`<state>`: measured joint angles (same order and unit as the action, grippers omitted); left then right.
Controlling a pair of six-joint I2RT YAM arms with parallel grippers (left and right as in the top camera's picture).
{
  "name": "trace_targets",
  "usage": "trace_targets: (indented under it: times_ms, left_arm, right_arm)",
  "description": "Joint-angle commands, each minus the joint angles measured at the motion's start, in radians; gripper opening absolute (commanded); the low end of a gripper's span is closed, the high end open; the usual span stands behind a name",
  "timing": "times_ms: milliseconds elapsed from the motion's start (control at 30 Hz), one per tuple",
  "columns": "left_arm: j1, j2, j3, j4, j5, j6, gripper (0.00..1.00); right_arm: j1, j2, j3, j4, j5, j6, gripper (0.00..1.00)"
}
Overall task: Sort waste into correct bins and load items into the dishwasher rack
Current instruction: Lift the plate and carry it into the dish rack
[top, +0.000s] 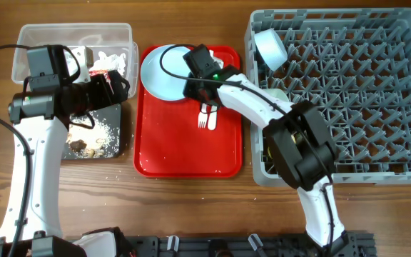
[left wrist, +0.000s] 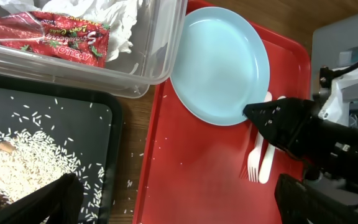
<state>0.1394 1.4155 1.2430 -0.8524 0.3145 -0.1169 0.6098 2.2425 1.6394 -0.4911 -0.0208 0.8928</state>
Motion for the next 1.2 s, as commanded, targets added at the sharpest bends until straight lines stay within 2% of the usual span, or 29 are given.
trace_targets:
  times_ms: [0,100,300,400,500,633,733,867,933,1033,1167]
  left_arm:
    - [0.005,-0.006,0.014,0.003,-0.002,0.005,1.0]
    - [0.005,-0.006,0.014,0.003,-0.002,0.005,1.0]
    - [0.005,-0.006,0.014,0.003,-0.002,0.005,1.0]
    - [0.005,-0.006,0.014,0.003,-0.002,0.005,1.0]
    - [0.005,-0.006,0.014,0.003,-0.002,0.005,1.0]
    - [0.005,-0.006,0.014,0.003,-0.002,0.005,1.0]
    - [0.005,-0.006,0.014,0.003,-0.002,0.005,1.0]
    - [0.005,-0.006,0.014,0.003,-0.002,0.005,1.0]
    - [0.005,-0.006,0.014,0.003,-0.002,0.005,1.0]
    - [0.005,-0.006,0.014,0.003,-0.002,0.005,1.0]
    - [0.005,-0.006,0.014,0.003,-0.002,0.005,1.0]
  right_arm:
    - [0.0,0.027,0.002,0.013,0.026,0.027,0.24]
    - [0.0,0.039,0.002,0.014,0.02,0.027,0.04]
    - [-0.006,0.004,0.003,0.006,0.002,0.005,0.04]
    - [-0.027,-0.086,0.005,0.0,0.03,-0.149,0.04]
    - [-0.055,-0.232,0.005,-0.016,0.064,-0.365,0.04]
    - [-0.077,-0.443,0.005,-0.062,0.293,-0.528,0.04]
    - [-0.091,-0.6,0.005,-0.088,0.612,-0.617,0.04]
    - [-0.124,-0.692,0.005,-0.121,0.901,-0.797,0.04]
    - [-0.166,-0.702,0.005,-0.158,1.05,-0.843,0.04]
    - [-0.231,-0.688,-0.01,-0.199,1.159,-0.841,0.04]
    - [-0.32,-0.65,-0.043,-0.172,1.174,-0.853,0.04]
